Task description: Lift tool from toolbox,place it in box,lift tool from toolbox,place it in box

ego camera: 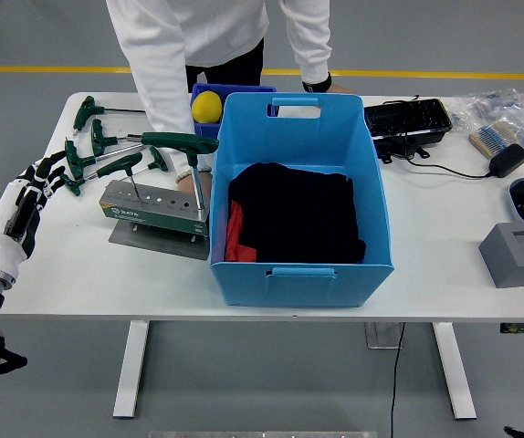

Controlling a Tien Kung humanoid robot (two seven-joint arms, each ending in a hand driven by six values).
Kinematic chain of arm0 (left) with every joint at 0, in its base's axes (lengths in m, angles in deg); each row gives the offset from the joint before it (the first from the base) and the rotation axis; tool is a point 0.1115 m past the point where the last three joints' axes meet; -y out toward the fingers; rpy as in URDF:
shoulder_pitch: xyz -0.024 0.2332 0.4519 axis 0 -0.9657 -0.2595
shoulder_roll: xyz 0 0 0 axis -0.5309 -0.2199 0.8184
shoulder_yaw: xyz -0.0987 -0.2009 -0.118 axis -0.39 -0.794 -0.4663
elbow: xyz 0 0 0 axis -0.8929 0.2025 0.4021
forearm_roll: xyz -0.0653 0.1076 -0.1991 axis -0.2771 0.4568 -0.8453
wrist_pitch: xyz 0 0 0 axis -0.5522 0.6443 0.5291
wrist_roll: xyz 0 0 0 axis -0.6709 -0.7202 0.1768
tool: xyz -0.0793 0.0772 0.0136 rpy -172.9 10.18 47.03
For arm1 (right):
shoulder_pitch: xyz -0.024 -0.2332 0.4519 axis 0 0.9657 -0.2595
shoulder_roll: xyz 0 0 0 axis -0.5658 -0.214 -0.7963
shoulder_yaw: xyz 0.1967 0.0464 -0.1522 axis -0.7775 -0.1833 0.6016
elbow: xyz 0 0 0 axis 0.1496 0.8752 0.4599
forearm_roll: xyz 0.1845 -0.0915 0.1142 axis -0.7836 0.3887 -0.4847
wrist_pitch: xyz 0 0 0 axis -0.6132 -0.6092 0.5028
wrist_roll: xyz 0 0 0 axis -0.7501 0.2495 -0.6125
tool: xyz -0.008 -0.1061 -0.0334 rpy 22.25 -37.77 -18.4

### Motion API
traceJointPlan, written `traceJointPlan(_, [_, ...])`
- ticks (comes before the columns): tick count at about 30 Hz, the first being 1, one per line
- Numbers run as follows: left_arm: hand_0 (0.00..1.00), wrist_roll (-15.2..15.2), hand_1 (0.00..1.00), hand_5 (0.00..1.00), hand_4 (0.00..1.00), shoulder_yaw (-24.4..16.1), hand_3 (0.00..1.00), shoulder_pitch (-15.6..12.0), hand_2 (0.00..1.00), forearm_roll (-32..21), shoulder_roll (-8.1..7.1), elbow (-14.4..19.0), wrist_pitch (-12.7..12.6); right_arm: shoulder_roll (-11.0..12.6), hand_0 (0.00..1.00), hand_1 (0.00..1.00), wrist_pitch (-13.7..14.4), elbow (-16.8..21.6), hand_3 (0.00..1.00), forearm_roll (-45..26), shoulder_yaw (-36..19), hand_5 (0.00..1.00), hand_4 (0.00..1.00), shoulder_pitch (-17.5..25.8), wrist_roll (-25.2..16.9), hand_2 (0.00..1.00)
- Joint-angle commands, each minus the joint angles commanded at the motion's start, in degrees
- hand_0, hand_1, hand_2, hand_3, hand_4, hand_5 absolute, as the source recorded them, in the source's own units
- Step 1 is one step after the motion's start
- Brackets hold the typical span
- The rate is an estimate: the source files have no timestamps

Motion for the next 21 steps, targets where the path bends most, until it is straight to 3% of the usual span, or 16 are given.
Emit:
traceJointPlan(2, [0.927,0.27,0.970,0.932,0.965,-0.14,0.872,0.08,0.998,1.58,-0.09,0.14,-0.13,0.02,0.616,0.596,0.00,0.00,0.540,0.03,-0.03,0.659,0.775,0.01,0.02,0.665])
traceJointPlan(3, [0.957,0.66,0.991,0.817,0.998,-0.27,0.883,0.25,0.998,3.19,-0.27,0.29,-0.23,0.02,0.617,0.596,0.00,0.00,0.540,0.05,-0.05,0.659,0.775,0.01,0.03,0.665])
traceJointPlan(8, [0.957,3.99,0.991,0.817,0.998,-1.05,0.883,1.71,0.998,13.75,-1.48,2.45,-0.64,0.05,0.617,0.596,-0.02,0.01,0.540,0.00,-0.05,0.659,0.775,0.03,0.07,0.665])
traceJointPlan(9, [0.998,5.03,0.998,0.707,0.998,-0.75,0.938,2.45,0.998,15.99,-2.17,3.26,-0.63,0.03,0.616,0.596,0.00,0.01,0.540,0.02,-0.08,0.658,0.775,0.03,0.09,0.665])
traceJointPlan(12, [0.998,8.13,0.998,0.707,0.998,1.37,0.938,4.85,0.998,23.44,-4.74,4.93,-0.80,0.01,0.616,0.596,-0.01,0.02,0.540,0.05,-0.14,0.658,0.775,0.07,0.15,0.665])
traceJointPlan(14, [0.998,10.05,0.998,0.707,0.998,4.67,0.938,7.82,0.998,28.28,-7.72,5.40,-0.93,0.04,0.616,0.596,-0.03,0.04,0.540,0.01,-0.14,0.658,0.775,0.07,0.17,0.665])
traceJointPlan(15, [0.998,10.79,0.998,0.629,0.998,6.31,0.969,9.31,0.998,30.51,-9.06,5.36,-1.13,0.05,0.617,0.596,-0.05,0.04,0.540,0.07,-0.18,0.657,0.776,0.07,0.19,0.666])
traceJointPlan(16, [0.998,11.37,0.998,0.629,0.998,7.88,0.969,10.64,0.998,32.75,-10.09,5.26,-1.36,0.07,0.617,0.596,-0.06,0.05,0.540,0.14,-0.21,0.657,0.776,0.07,0.21,0.666])
traceJointPlan(18, [0.998,13.13,0.998,0.629,0.998,12.60,0.969,15.08,0.998,37.96,-13.04,4.29,-2.28,0.11,0.617,0.596,-0.08,0.06,0.540,0.32,-0.29,0.657,0.776,0.04,0.25,0.666])
traceJointPlan(20, [0.998,14.25,0.998,0.629,0.998,16.87,0.969,19.00,0.998,42.70,-14.97,3.28,-3.06,0.16,0.617,0.596,-0.09,0.08,0.540,0.28,-0.26,0.657,0.776,0.01,0.26,0.666])
traceJointPlan(21, [0.998,14.70,0.998,0.570,0.998,19.23,0.992,21.16,0.998,44.92,-15.82,2.73,-3.47,0.19,0.618,0.596,-0.08,0.08,0.541,0.16,-0.20,0.655,0.776,0.01,0.26,0.666])
